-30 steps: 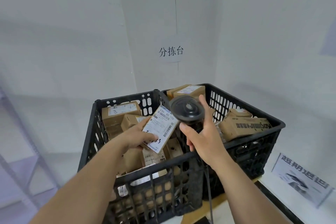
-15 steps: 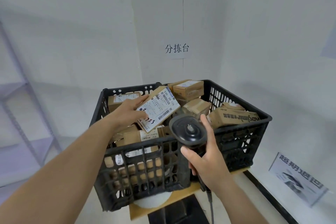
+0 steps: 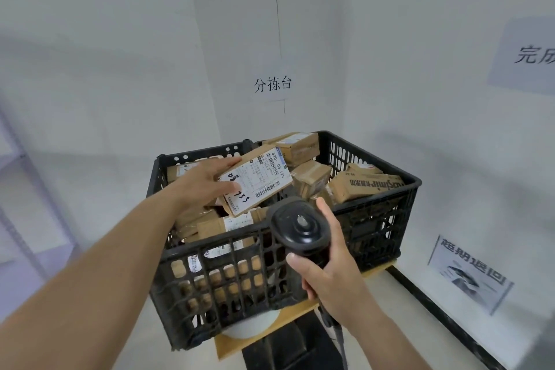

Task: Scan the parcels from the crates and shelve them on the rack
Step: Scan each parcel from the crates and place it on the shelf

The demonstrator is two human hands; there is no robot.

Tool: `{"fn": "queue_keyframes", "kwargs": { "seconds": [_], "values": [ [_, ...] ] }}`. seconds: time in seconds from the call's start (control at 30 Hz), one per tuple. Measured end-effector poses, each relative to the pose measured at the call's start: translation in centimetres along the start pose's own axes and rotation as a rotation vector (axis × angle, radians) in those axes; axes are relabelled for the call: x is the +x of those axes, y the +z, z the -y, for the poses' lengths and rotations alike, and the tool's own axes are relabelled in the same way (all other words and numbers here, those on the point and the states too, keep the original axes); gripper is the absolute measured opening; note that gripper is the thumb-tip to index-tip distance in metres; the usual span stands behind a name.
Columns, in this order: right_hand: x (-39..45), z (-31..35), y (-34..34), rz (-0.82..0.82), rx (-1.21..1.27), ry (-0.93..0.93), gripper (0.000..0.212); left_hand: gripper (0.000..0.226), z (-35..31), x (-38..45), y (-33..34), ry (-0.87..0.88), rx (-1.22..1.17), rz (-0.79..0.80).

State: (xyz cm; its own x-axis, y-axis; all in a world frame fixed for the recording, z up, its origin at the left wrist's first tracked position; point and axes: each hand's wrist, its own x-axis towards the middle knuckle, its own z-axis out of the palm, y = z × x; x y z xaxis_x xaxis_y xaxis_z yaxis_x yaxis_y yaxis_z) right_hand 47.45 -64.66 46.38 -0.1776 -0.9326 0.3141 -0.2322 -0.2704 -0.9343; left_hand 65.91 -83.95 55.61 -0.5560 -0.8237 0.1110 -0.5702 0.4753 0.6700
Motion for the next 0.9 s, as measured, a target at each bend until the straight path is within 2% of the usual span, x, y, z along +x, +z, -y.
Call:
{"fn": "queue_keyframes", "kwargs": {
  "seconds": [0.63,0.77,0.9],
  "values": [
    [0.7,-0.3,1.1,-0.065,-0.059,-0.019,0.089,0.063,1.1,-0.6,-0.9,-0.017,-0.006,0.037],
    [0.4,0.4,1.3,-0.149,-0.019,0.003,0.1,0.063,0.6,-1.2,0.0,-0.011,-0.116,-0.008],
    [0.4,1.2,0.9,-0.32,-0.014,0.021,0.109,0.055,-0.6,-2.4,2.8,-0.048,-0.374,-0.08]
  ]
}}
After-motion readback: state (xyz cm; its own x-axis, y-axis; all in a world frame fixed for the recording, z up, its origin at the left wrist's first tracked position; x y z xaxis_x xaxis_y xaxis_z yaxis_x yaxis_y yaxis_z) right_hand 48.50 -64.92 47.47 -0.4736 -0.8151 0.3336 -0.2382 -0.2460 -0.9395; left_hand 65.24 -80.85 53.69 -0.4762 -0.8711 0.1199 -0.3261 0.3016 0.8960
